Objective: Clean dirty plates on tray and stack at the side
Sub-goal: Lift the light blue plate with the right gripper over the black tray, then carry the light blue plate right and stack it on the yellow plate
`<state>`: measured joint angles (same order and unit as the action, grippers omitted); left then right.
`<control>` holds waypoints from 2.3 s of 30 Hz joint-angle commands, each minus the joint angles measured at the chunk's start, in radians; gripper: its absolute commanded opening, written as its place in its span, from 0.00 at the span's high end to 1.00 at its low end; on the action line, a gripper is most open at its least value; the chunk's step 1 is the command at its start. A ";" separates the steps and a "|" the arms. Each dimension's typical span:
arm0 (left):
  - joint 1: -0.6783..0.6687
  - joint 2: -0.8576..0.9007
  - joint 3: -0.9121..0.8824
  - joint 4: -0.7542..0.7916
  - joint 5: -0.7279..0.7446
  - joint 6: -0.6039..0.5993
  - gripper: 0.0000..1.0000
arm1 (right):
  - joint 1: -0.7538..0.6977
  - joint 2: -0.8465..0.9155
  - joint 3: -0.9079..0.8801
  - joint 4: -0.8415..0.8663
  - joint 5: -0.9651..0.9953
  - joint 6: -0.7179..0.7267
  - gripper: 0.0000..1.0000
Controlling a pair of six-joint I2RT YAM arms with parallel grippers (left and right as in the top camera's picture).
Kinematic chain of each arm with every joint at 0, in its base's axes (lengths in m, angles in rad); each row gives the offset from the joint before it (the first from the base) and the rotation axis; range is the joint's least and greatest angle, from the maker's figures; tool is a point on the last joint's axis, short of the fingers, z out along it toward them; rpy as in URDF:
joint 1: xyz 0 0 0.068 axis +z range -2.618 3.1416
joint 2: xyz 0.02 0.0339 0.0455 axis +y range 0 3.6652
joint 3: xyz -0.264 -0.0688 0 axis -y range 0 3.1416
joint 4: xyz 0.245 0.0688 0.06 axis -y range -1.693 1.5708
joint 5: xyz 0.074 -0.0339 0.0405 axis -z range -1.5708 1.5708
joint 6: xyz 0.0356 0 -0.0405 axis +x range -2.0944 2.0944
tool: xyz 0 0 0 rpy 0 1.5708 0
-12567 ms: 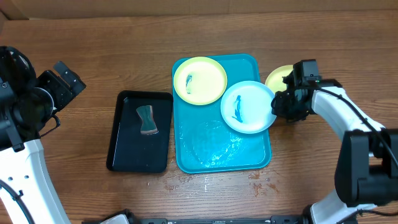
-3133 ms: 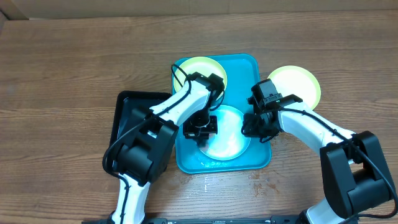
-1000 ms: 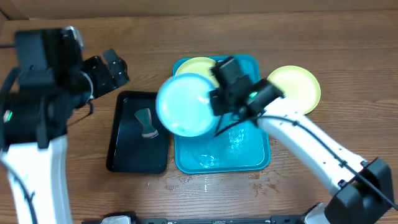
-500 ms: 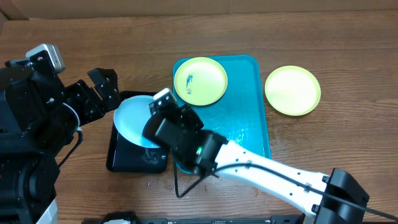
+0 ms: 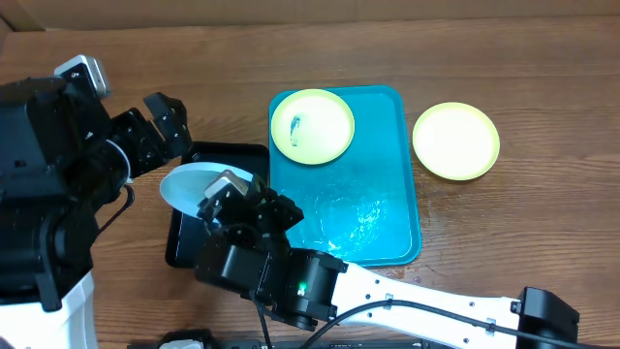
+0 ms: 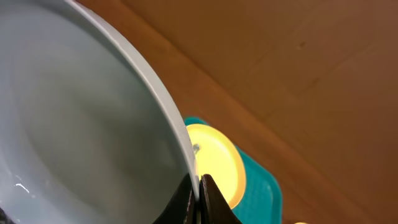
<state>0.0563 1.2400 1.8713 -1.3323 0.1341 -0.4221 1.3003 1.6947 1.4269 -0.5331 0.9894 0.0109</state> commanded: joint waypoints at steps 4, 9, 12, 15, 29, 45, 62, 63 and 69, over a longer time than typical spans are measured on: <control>0.003 0.021 0.011 0.000 -0.014 0.012 0.00 | 0.021 -0.035 0.022 0.021 0.069 -0.054 0.96; 0.002 0.021 0.011 0.005 -0.014 0.011 0.00 | 0.021 -0.035 0.022 0.020 0.069 -0.054 0.96; 0.002 0.020 0.011 0.005 -0.014 0.012 0.00 | 0.021 -0.035 0.022 0.021 0.069 -0.054 0.96; 0.002 0.021 0.011 0.004 -0.014 0.012 0.00 | 0.021 -0.035 0.022 0.030 0.069 -0.054 0.96; 0.002 0.021 0.011 0.001 -0.014 0.012 0.00 | 0.021 -0.035 0.022 0.031 0.069 -0.054 0.96; 0.002 0.023 0.011 -0.004 -0.014 0.011 0.00 | -0.187 -0.035 0.022 -0.160 -0.438 0.526 0.96; 0.002 0.023 0.011 -0.005 -0.014 0.011 0.00 | -1.341 -0.068 0.020 -0.382 -1.284 0.543 0.96; 0.002 0.023 0.011 -0.005 -0.014 0.011 0.00 | -1.390 -0.052 0.019 -0.406 -1.253 0.542 0.96; 0.002 0.023 0.011 -0.005 -0.014 0.011 0.00 | -1.577 0.069 -0.014 -0.469 -1.195 0.509 0.96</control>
<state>0.0563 1.2625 1.8713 -1.3392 0.1303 -0.4221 -0.2466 1.7020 1.4296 -0.9970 -0.2256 0.5407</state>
